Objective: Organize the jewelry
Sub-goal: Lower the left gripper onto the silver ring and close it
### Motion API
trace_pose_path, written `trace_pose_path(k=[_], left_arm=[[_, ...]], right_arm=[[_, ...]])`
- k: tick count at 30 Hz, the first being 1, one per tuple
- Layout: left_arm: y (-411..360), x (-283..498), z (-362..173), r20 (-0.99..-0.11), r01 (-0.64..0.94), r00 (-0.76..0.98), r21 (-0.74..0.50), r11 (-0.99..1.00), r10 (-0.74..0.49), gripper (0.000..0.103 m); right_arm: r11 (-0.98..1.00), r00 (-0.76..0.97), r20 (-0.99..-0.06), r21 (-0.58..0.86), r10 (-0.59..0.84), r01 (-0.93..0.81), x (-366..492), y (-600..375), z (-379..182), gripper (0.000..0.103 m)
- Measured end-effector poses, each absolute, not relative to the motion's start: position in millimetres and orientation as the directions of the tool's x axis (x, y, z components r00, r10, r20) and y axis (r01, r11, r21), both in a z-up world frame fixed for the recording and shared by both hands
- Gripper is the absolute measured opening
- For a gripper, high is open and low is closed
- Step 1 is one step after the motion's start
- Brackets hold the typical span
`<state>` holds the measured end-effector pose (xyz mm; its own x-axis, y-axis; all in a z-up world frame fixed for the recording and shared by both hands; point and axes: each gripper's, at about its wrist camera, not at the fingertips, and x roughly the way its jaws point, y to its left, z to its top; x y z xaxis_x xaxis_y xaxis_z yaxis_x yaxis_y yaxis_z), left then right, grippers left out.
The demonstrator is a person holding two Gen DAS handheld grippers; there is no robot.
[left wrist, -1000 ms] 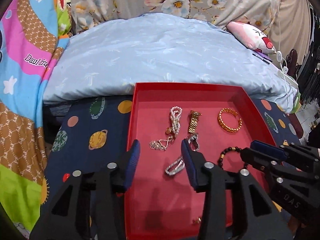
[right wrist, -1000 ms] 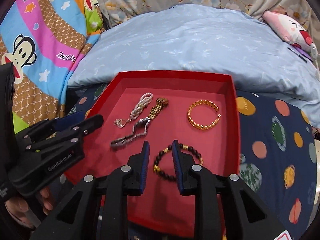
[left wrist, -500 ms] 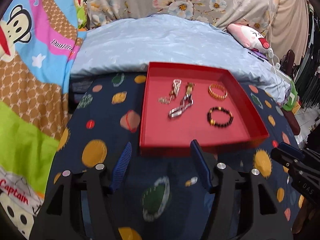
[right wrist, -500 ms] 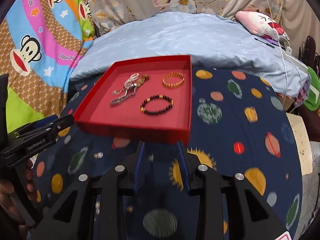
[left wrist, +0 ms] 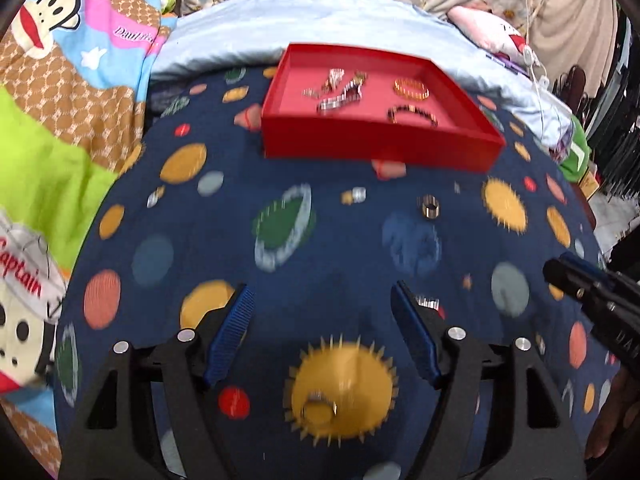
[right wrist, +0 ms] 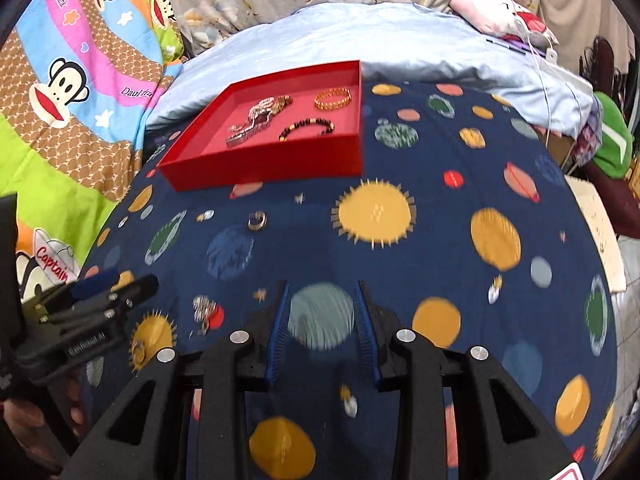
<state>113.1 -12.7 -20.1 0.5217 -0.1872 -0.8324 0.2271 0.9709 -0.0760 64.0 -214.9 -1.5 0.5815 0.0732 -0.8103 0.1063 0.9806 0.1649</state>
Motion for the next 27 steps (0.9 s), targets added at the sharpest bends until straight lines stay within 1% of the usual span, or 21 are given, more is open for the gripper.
trace_pose_path(k=[8, 14, 16, 20, 23, 25, 26, 27], left_arm=[[5, 82, -42, -0.868, 0.213, 0.474, -0.052, 0.976, -0.15, 0.069], [5, 70, -45, -0.863, 0.231, 0.48, -0.05, 0.972, -0.159, 0.068], [2, 66, -45, -0.859, 0.249, 0.484, -0.049, 0.967, -0.168, 0.061], [-2, 60, -44, -0.852, 0.27, 0.492, -0.049, 0.962, -0.181, 0.054], [-2, 57, -44, -0.844, 0.279, 0.502, -0.047, 0.959, -0.188, 0.042], [-2, 56, -43, -0.842, 0.284, 0.503, -0.052, 0.957, -0.195, 0.029], [-1, 57, -43, -0.841, 0.286, 0.501, -0.059, 0.956, -0.202, 0.027], [0, 57, -43, -0.841, 0.287, 0.499, -0.065, 0.956, -0.207, 0.021]], right_arm=[[0.978, 0.548, -0.832, 0.177, 0.088, 0.112, 38, -209, -15, 0.032], [0.979, 0.545, -0.832, 0.182, 0.1, 0.097, 32, -200, -16, 0.032], [0.979, 0.546, -0.831, 0.182, 0.106, 0.086, 31, -195, -15, 0.032], [0.981, 0.546, -0.829, 0.184, 0.117, 0.068, 31, -187, -14, 0.032], [0.981, 0.545, -0.829, 0.185, 0.124, 0.059, 31, -182, -13, 0.032], [0.981, 0.543, -0.83, 0.187, 0.128, 0.054, 31, -179, -14, 0.032], [0.981, 0.543, -0.83, 0.188, 0.13, 0.052, 32, -178, -14, 0.032], [0.98, 0.541, -0.83, 0.192, 0.136, 0.048, 33, -176, -14, 0.032]])
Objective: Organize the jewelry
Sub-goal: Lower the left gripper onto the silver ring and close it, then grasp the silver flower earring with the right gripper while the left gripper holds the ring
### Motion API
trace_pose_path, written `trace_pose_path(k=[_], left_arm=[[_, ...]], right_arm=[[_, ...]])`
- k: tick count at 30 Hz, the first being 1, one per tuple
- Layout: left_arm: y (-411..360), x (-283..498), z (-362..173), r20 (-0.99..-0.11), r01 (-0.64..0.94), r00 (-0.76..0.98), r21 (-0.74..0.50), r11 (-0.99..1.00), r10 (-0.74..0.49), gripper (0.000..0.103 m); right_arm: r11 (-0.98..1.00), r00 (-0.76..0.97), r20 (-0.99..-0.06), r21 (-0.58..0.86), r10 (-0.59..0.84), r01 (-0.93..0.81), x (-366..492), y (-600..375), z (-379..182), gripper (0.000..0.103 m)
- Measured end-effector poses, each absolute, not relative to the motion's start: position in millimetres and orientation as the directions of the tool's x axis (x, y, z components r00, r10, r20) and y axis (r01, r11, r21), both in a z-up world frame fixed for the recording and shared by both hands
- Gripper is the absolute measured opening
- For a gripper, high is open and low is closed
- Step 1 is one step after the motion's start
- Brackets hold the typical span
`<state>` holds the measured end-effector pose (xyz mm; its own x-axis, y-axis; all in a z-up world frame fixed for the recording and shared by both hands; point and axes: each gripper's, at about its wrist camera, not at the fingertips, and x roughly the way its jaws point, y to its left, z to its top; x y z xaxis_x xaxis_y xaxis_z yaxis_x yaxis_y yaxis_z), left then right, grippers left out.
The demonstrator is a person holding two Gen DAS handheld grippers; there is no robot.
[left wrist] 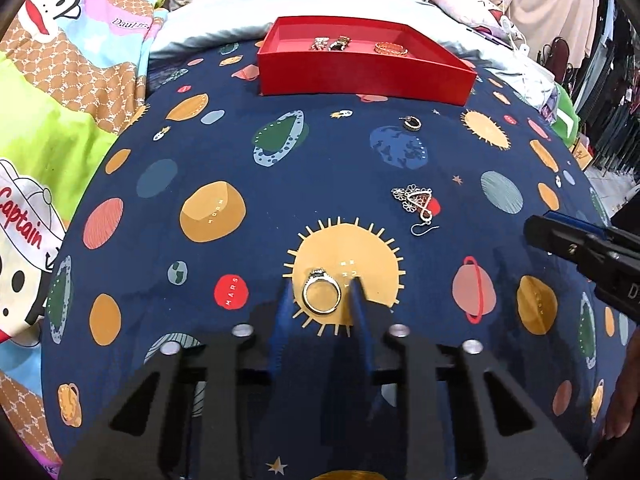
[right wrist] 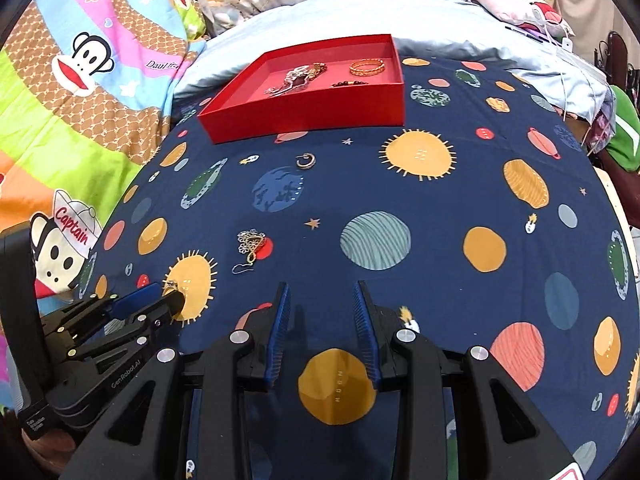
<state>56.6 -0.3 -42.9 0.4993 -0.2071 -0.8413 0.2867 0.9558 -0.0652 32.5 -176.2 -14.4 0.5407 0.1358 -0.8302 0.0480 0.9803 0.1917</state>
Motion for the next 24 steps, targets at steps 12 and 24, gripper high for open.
trace_pose_path(k=[12, 24], left_arm=[[4, 56, -38, -0.84, 0.296, 0.472, -0.133, 0.946, -0.265, 0.019], [15, 60, -33, -0.84, 0.272, 0.471, -0.153, 0.95, -0.27, 0.019]], right_arm=[[0.969, 0.536, -0.814, 0.246, 0.223, -0.029, 60, -148, -18, 0.032], [0.967, 0.501, -0.831, 0.252, 0.24, -0.044, 94, -132, -42, 0.03]])
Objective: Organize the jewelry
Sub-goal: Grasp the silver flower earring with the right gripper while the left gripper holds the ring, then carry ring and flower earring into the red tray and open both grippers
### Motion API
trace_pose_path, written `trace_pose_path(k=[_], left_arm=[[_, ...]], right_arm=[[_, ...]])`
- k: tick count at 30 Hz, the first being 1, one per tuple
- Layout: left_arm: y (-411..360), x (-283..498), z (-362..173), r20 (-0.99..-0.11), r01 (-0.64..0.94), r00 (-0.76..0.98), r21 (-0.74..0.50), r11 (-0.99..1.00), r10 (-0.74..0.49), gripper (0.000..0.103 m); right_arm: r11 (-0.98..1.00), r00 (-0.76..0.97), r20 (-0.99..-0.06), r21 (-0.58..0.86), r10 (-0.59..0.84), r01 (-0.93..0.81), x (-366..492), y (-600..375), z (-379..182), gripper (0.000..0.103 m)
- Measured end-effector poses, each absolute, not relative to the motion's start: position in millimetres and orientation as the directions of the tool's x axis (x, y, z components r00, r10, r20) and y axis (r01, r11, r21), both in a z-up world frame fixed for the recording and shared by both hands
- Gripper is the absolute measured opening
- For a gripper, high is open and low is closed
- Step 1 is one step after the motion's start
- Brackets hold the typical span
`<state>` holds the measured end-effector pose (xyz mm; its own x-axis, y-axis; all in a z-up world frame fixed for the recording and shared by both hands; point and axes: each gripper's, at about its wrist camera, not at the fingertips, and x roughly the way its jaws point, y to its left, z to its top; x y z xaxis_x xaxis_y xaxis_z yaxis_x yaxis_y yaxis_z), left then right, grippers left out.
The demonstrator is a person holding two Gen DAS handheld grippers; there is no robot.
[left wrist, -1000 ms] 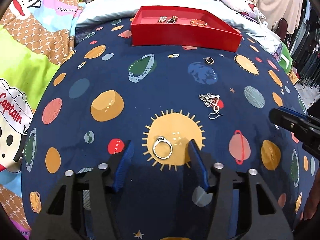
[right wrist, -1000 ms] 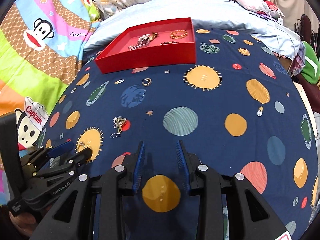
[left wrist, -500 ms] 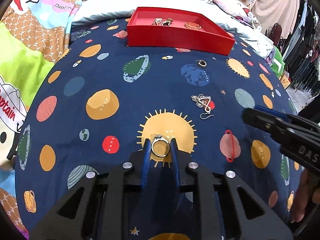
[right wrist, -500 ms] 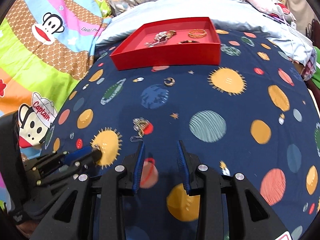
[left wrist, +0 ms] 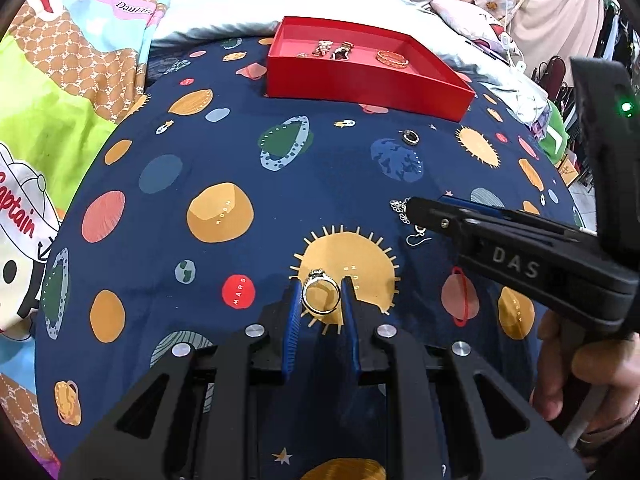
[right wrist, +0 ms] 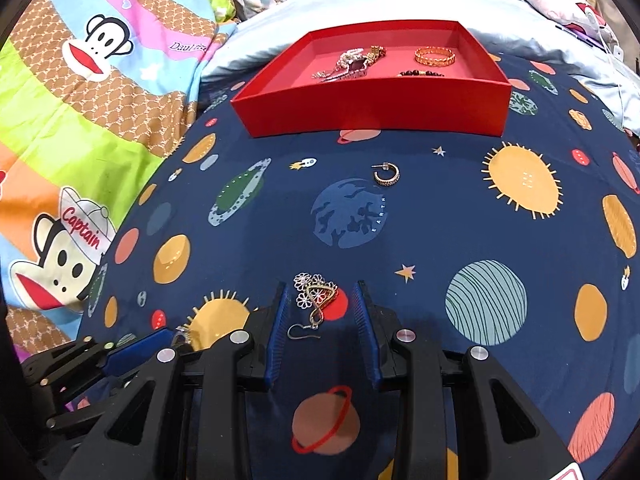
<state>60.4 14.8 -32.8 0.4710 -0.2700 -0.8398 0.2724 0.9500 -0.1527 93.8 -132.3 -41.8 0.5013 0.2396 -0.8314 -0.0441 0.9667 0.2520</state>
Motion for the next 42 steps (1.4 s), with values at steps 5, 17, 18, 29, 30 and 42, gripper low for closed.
trace_pose_path(k=[5, 17, 18, 29, 30, 42], left_arm=[[16, 62, -33, -0.841, 0.27, 0.468, -0.158, 0.95, -0.273, 0.019], [17, 66, -33, -0.843, 0.269, 0.46, -0.166, 0.949, -0.278, 0.019], [16, 66, -32, -0.842, 0.27, 0.462, -0.166, 0.948, -0.279, 0.019], [14, 93, -1, -0.799, 0.284, 0.524, -0.162, 0.945, -0.294, 0.019], [11, 100, 5, -0.793, 0.288, 0.536, -0.149, 0.946, -0.289, 0.019], [-18, 210, 40, -0.731, 0.303, 0.62, -0.112, 0.946, -0.285, 0.019]], right_arm=[[0.968, 0.491, -0.837, 0.247, 0.24, -0.052, 95, -130, -46, 0.012], [0.959, 0.528, -0.809, 0.282, 0.26, -0.041, 88, -140, -31, 0.003], [0.958, 0.535, -0.804, 0.284, 0.26, -0.04, 87, -142, -28, 0.003], [0.965, 0.649, -0.731, 0.262, 0.211, -0.019, 98, -177, 27, 0.003], [0.967, 0.656, -0.726, 0.255, 0.204, -0.018, 102, -180, 31, 0.003], [0.984, 0.718, -0.689, 0.178, 0.1, 0.033, 207, -232, 52, 0.003]])
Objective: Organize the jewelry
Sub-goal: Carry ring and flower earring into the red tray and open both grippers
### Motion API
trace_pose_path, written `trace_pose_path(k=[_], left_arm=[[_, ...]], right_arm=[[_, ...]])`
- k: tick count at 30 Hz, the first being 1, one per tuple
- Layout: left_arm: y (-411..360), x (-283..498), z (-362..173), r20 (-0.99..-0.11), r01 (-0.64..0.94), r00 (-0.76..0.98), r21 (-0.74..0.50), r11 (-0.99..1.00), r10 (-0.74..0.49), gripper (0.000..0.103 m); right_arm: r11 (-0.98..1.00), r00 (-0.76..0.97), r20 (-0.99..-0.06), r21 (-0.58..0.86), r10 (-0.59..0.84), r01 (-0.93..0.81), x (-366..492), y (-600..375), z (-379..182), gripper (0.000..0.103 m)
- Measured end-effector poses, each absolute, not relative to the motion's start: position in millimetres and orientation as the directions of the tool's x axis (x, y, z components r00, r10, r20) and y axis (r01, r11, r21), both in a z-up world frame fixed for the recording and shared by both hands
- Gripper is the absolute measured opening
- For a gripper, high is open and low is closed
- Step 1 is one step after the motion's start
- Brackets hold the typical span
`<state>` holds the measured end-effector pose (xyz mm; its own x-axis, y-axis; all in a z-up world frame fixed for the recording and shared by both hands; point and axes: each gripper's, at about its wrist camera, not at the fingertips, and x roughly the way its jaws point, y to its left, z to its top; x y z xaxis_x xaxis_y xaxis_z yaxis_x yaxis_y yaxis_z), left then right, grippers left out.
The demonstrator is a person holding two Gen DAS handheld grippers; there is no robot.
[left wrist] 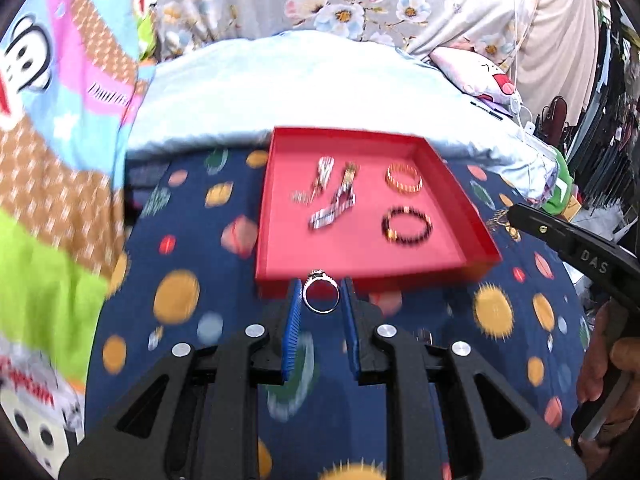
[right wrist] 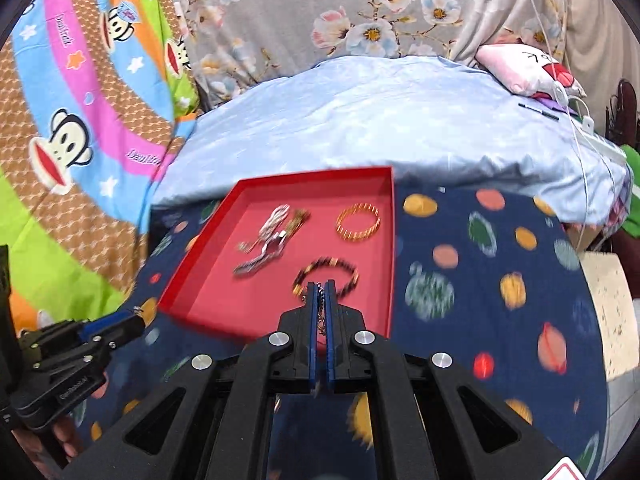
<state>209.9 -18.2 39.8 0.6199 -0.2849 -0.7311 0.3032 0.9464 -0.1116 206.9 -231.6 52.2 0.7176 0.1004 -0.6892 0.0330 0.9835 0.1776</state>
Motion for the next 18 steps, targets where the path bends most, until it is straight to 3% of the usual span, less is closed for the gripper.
trace_pose_path(k=[18], left_arm=[[-70, 311, -2, -0.782, 0.299, 0.578, -0.063, 0.952, -0.233, 0.019]], right_arm=[[1.0, 0.655, -0.755, -0.022, -0.013, -0.005, 321, -219, -2, 0.003]])
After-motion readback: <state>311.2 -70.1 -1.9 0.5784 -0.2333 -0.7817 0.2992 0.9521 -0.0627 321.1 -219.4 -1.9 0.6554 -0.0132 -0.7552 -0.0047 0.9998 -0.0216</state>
